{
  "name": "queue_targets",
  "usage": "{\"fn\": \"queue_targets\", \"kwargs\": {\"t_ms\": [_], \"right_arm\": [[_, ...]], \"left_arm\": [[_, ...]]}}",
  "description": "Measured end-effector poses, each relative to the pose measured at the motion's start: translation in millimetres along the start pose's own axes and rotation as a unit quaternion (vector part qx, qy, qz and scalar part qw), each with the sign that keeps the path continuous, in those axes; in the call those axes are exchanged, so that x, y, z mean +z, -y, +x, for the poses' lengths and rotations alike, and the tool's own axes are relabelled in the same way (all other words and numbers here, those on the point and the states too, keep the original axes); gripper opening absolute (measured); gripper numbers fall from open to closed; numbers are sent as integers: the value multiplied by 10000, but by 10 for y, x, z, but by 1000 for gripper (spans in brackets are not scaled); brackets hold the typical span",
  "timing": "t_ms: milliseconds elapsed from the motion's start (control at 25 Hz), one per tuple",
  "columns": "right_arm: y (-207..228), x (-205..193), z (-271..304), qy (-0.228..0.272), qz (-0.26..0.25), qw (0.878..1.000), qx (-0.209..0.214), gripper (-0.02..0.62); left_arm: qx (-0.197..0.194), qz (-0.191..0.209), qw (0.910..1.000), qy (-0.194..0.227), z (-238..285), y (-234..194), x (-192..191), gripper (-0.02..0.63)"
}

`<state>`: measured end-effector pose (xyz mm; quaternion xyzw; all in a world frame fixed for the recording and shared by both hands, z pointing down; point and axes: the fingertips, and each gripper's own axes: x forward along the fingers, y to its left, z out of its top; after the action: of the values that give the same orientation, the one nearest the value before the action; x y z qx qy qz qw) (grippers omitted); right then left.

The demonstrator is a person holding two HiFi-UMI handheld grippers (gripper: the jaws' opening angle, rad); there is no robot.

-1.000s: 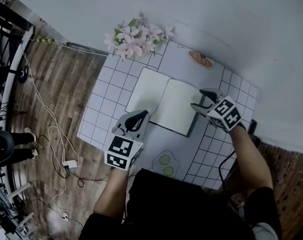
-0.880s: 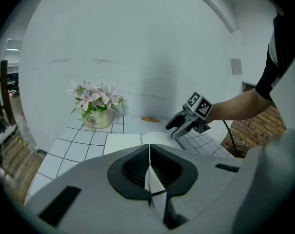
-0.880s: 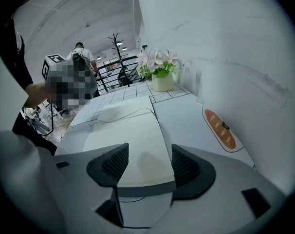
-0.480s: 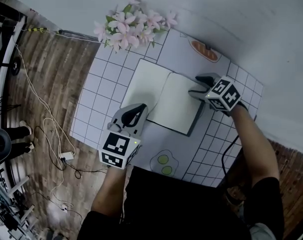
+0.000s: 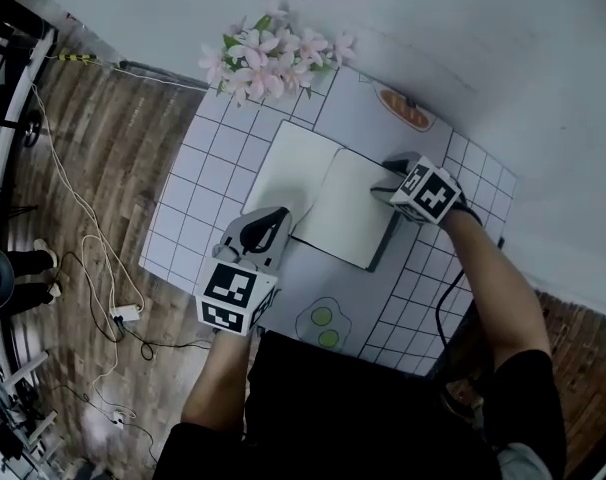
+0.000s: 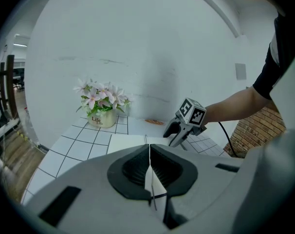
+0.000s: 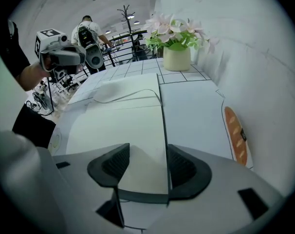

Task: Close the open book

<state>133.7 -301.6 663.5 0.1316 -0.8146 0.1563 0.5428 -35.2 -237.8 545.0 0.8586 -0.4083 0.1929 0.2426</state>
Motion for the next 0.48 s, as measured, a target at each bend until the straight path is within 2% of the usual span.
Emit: {"fn": "queue_targets", "kwargs": {"t_ms": [240, 280, 320, 360, 480], "right_arm": [[40, 11, -46, -111, -107, 9994, -307, 195], [77, 17, -64, -111, -117, 9989, -431, 169], [122, 24, -91, -96, -129, 9982, -573, 54], [154, 32, -117, -64, -120, 9977, -661, 25], [159, 34, -158, 26, 43, 9983, -589, 18]], "left_arm": [[97, 7, 9999, 122, -165, 29, 62, 12], [115, -3, 9998, 130, -191, 30, 58, 12], [132, -13, 9998, 138, -217, 33, 53, 12], [148, -21, 9998, 145, -241, 39, 48, 12], [185, -46, 9997, 158, -302, 67, 22, 11]]}}
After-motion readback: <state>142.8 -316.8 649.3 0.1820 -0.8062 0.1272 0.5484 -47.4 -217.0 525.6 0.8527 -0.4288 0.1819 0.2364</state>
